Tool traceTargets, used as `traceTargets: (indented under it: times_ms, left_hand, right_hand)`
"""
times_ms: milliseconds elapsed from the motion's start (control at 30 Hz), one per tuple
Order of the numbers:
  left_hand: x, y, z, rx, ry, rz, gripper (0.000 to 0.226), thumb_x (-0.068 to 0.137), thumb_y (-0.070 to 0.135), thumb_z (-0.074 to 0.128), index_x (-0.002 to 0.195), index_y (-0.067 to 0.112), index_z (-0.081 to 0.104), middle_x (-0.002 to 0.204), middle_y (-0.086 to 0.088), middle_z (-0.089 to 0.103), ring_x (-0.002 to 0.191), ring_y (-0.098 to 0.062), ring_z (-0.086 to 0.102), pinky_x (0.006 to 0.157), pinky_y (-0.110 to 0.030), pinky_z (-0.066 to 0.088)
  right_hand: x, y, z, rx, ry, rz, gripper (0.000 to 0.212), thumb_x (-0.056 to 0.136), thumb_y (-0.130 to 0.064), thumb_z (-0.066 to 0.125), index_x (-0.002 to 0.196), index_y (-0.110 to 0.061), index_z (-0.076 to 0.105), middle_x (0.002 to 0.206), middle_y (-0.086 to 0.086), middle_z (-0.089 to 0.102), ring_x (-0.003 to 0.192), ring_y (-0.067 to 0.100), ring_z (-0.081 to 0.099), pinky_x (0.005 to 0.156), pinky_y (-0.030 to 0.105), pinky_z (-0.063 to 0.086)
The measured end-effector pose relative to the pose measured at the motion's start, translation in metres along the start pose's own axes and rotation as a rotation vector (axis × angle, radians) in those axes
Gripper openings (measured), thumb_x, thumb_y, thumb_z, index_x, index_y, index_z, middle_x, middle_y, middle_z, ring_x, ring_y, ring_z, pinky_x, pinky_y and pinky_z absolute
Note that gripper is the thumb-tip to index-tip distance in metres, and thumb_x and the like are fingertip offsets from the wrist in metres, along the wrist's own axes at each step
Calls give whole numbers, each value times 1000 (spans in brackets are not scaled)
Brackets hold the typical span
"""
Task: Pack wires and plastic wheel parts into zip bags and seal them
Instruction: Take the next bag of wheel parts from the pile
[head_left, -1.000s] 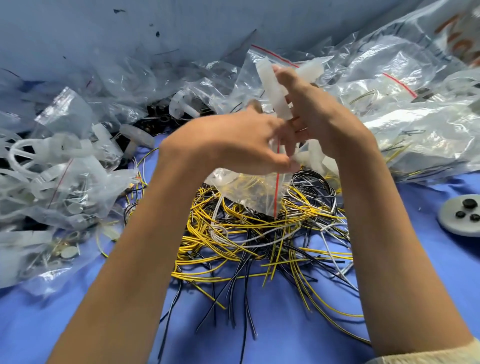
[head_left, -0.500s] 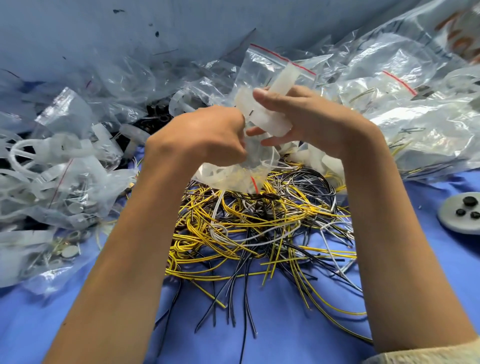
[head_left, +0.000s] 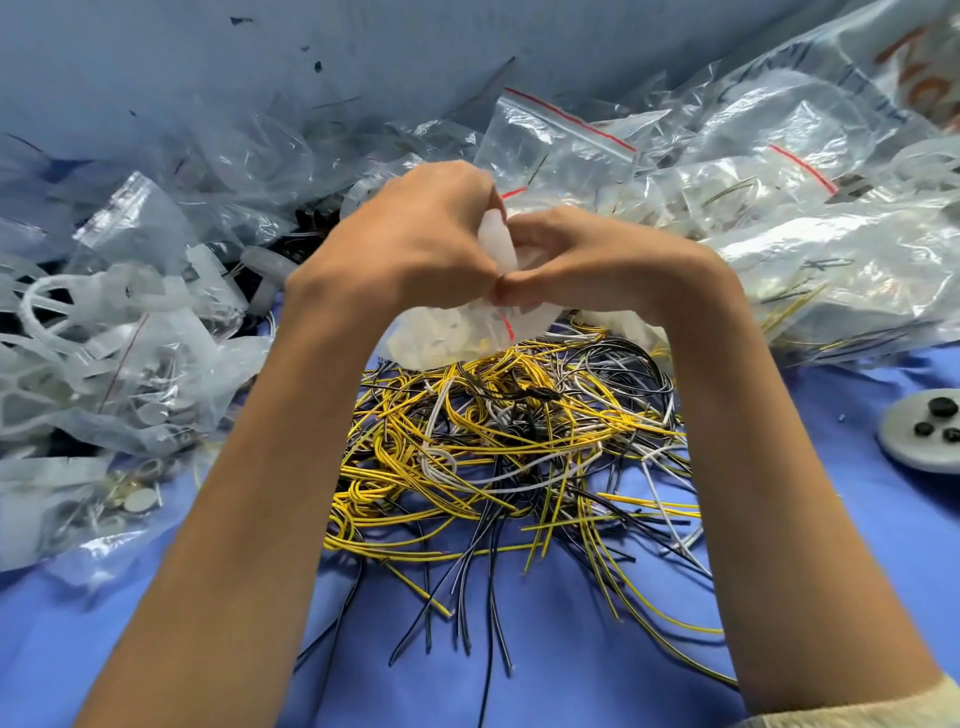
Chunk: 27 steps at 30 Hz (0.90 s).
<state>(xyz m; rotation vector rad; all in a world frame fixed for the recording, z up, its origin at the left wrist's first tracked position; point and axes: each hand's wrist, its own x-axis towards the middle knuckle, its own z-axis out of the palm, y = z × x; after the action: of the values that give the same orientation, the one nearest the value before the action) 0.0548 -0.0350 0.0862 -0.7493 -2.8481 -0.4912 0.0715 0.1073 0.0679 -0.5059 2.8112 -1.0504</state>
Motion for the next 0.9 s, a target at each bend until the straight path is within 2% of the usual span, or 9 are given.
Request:
traceTargets:
  times_ms: [67,133,200,300,400,500,567,700,900]
  left_hand:
    - [-1,2,1,-22,38,24,43,75,12,55,115,22,63,113,-4,62,105,-23,55,77,-24,39]
    - [-1,3,1,-43,59,34,44,78,12,50,119,23,62,119,-4,60,110,-21,54,80,-22,37]
    - [-1,3,0,-48,69,36,42,79,13,49,118,24,62,113,-2,61,104,-19,54,78,-22,36]
    - [-1,4,-1,-36,65,50,41,78,13,53,117,22,63,92,3,56,91,-14,49,76,-21,35]
    - [-1,5,0,-41,63,54,38,79,16,54,115,23,64,85,4,51,87,-12,44,78,-23,36]
    - [-1,4,-1,-53,65,52,37,78,19,55,114,24,64,84,7,52,87,-13,45,80,-26,41]
    - [-1,4,-2,-58,73,51,37,78,21,55,114,24,65,85,7,52,88,-14,46,84,-28,44]
    - [-2,4,-2,-52,90,54,38,79,21,54,115,24,65,88,5,53,88,-14,46,80,-27,41]
    - [-1,5,-2,-45,104,59,36,80,20,54,114,24,65,80,8,49,84,-14,47,75,-22,34]
  right_hand:
    - [1,-1,3,-79,-26,24,37,79,-30,61,110,-9,61,106,9,67,101,27,62,94,49,46]
    - [2,1,3,-98,-51,50,35,86,-30,58,115,-11,59,109,7,67,102,23,62,94,47,48]
    - [3,3,3,-135,-68,56,32,89,-30,58,117,-14,60,110,4,66,103,22,61,93,45,49]
    - [4,6,2,-235,-79,75,34,88,-41,59,115,-21,61,109,0,64,103,21,59,91,42,48]
    - [4,6,2,-256,-90,80,28,87,-43,60,110,-26,63,102,-6,62,98,17,57,87,35,48]
    - [3,9,1,-215,-95,63,6,87,-41,62,86,-35,62,84,-18,60,82,5,56,73,28,47]
    - [3,9,0,-213,-89,57,17,87,-41,63,71,-38,58,67,-23,57,65,-6,51,60,19,39]
    - [3,9,0,-205,-70,55,24,86,-43,64,64,-36,57,52,-25,55,50,-11,48,47,9,33]
    - [2,9,0,-233,-77,66,20,85,-45,64,72,-32,58,66,-17,51,61,0,46,55,19,33]
